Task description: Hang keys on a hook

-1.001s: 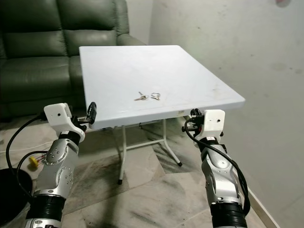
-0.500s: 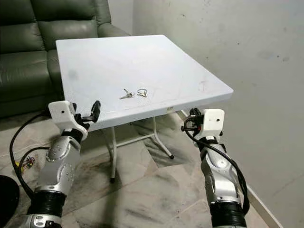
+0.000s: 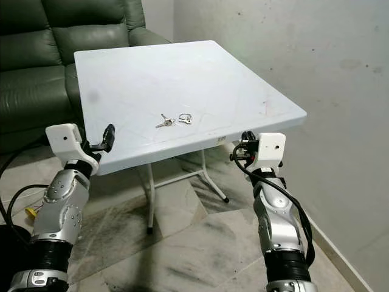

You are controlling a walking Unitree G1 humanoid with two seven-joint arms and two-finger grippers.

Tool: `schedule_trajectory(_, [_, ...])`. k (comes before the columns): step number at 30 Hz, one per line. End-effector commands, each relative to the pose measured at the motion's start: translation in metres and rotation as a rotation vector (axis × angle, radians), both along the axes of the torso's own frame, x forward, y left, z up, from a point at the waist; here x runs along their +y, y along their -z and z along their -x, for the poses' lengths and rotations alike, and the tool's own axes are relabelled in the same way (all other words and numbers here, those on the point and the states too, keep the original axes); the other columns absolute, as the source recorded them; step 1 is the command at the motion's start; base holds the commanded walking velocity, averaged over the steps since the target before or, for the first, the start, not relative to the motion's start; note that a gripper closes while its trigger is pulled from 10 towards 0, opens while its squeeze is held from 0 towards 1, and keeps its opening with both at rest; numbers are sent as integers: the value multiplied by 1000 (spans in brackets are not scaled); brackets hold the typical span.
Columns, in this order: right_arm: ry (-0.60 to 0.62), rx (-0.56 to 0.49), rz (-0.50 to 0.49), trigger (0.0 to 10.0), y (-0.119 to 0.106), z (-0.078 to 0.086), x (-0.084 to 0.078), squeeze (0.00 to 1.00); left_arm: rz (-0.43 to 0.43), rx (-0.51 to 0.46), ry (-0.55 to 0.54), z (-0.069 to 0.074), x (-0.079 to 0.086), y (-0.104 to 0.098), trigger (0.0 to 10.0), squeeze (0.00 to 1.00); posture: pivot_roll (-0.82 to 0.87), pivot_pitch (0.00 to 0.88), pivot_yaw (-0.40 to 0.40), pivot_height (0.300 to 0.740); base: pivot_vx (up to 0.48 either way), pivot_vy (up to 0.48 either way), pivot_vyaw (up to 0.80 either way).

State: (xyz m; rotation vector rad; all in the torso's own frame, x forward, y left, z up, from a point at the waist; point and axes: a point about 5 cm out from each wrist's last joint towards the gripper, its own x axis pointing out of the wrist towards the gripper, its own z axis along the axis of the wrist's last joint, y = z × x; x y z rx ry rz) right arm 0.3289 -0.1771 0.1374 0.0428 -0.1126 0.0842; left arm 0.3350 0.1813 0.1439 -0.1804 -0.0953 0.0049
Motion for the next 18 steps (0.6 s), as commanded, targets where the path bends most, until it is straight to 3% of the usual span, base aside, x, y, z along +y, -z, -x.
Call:
schedule_trajectory(1, [16, -19, 0, 10000, -4, -3, -3, 0, -12, -23, 3, -2, 1, -9, 10000, 0, 52, 0, -28, 740, 0, 0, -644])
schedule_trajectory(18, [29, -29, -12, 10000, -3, -1, -2, 0, -17, -9, 20, -2, 0, -8, 10000, 0, 55, 0, -18, 740, 0, 0, -643])
